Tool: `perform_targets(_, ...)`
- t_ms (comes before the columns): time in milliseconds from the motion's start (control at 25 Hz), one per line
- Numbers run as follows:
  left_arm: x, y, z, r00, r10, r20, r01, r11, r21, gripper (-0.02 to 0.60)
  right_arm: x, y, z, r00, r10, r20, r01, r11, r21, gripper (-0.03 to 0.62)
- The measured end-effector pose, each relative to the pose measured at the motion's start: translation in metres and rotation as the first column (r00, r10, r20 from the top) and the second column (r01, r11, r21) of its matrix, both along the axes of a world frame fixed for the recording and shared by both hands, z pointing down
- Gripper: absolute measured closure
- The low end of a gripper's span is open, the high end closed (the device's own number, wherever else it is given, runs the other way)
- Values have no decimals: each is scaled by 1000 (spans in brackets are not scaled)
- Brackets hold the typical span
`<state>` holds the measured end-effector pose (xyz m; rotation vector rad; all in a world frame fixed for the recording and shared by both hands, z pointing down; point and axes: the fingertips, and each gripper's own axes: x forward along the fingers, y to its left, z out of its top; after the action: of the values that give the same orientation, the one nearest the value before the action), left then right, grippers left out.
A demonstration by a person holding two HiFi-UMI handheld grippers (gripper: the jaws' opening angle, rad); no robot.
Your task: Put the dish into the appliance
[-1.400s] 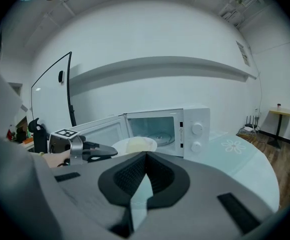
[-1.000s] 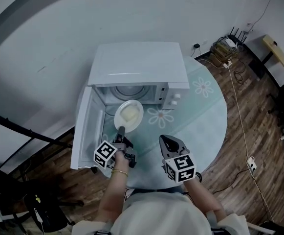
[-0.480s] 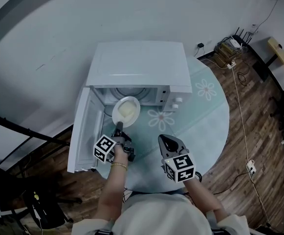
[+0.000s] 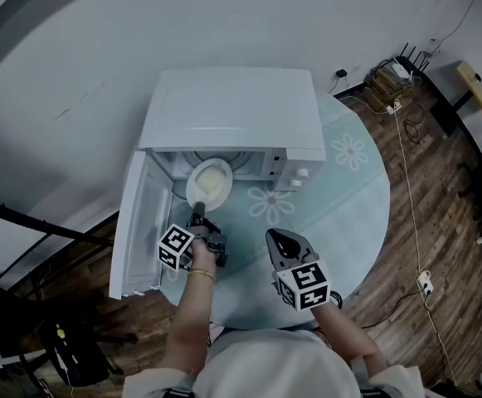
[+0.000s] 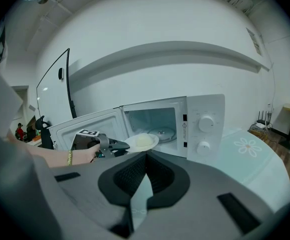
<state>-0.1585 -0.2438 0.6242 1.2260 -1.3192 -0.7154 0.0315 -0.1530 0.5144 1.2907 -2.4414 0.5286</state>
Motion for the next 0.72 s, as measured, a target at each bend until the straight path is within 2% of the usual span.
perform_targets(720, 2, -47, 5, 998, -56, -3, 56, 998, -19, 541, 2, -12, 3, 1000, -15, 8, 15, 1000, -8, 589)
